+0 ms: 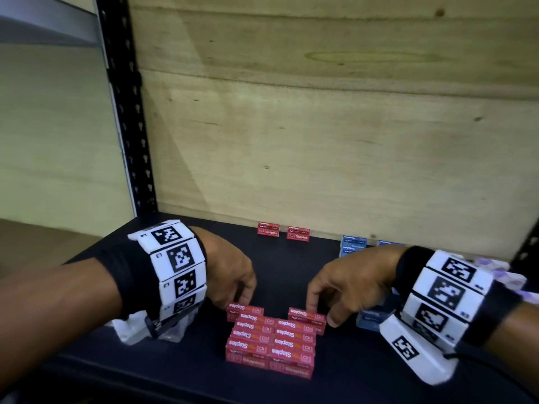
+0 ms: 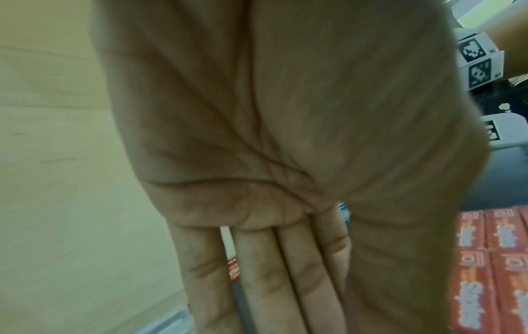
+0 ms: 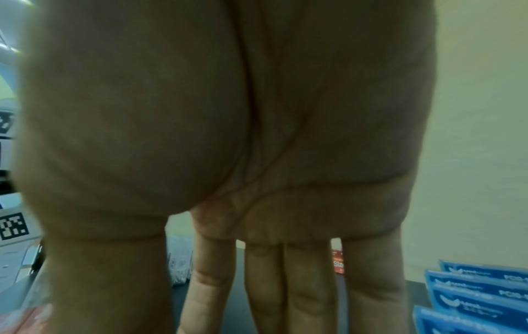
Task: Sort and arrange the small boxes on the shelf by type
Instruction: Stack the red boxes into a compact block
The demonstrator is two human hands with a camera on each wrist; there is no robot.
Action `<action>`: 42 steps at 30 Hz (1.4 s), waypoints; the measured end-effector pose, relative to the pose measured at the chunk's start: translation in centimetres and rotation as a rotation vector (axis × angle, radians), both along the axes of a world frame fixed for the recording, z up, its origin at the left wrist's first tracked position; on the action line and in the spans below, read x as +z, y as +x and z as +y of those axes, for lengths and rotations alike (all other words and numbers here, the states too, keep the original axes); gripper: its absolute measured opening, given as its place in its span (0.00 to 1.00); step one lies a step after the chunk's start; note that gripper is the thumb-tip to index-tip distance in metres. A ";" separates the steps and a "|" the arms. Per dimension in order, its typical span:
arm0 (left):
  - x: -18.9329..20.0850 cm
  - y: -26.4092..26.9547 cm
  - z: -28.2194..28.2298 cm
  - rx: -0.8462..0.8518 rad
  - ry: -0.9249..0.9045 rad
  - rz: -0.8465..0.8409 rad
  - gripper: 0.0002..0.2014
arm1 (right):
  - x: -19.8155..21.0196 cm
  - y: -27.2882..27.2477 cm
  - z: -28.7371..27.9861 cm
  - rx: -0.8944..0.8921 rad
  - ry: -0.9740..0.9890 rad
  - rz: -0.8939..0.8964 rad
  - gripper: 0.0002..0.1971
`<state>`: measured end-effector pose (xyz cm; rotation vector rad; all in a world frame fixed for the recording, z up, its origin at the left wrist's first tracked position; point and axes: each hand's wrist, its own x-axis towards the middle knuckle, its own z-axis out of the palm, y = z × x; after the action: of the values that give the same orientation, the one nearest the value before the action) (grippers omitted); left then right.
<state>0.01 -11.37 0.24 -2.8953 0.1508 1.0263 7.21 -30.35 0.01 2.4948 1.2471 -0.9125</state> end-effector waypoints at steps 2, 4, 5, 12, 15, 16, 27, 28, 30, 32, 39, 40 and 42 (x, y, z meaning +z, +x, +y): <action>-0.1 0.0 -0.2 0.001 0.000 0.001 0.18 | -0.1 -0.1 0.0 0.005 0.005 0.002 0.17; -0.1 -0.1 -0.3 0.005 -0.002 0.003 0.18 | -0.2 -0.3 0.1 0.015 0.010 0.004 0.16; -0.1 0.0 -0.3 0.008 -0.006 0.010 0.17 | -0.3 -0.3 0.2 0.020 0.012 0.003 0.16; -0.4 0.0 -0.5 0.062 -0.050 0.053 0.16 | -0.8 -0.6 0.2 0.035 0.031 -0.030 0.15; -0.4 0.0 -0.5 0.072 -0.051 0.069 0.16 | -0.8 -0.7 0.3 0.026 0.031 -0.020 0.15; -0.4 0.0 -0.5 0.072 -0.051 0.076 0.16 | -0.8 -0.8 0.4 0.027 0.032 -0.014 0.15; -0.5 -0.1 -0.8 0.073 -0.039 0.079 0.15 | -0.8 -1.1 0.6 0.032 0.025 -0.039 0.15; -0.5 -0.2 -0.8 0.076 -0.042 0.077 0.15 | -0.8 -1.1 0.6 0.033 0.026 -0.042 0.15; -0.5 -0.1 -0.9 0.074 -0.043 0.074 0.16 | -0.8 -1.2 0.7 0.035 0.022 -0.044 0.14; -0.6 -0.1 -0.9 0.066 -0.037 0.073 0.16 | -0.9 -1.2 0.8 0.038 0.017 -0.047 0.15; -0.6 -0.1 -0.9 0.086 -0.043 0.068 0.16 | -0.8 -1.2 0.6 0.029 0.015 -0.041 0.16; -0.6 -0.1 -1.0 0.084 -0.043 0.070 0.16 | -0.8 -1.2 0.7 0.026 0.014 -0.042 0.16; -0.6 -0.1 -1.0 0.077 -0.036 0.076 0.17 | -0.9 -1.2 0.7 0.021 0.008 -0.042 0.17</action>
<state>-0.06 -12.37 -0.38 -2.9163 0.0621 1.1588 6.03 -29.65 -0.85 2.4888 1.2641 -0.8473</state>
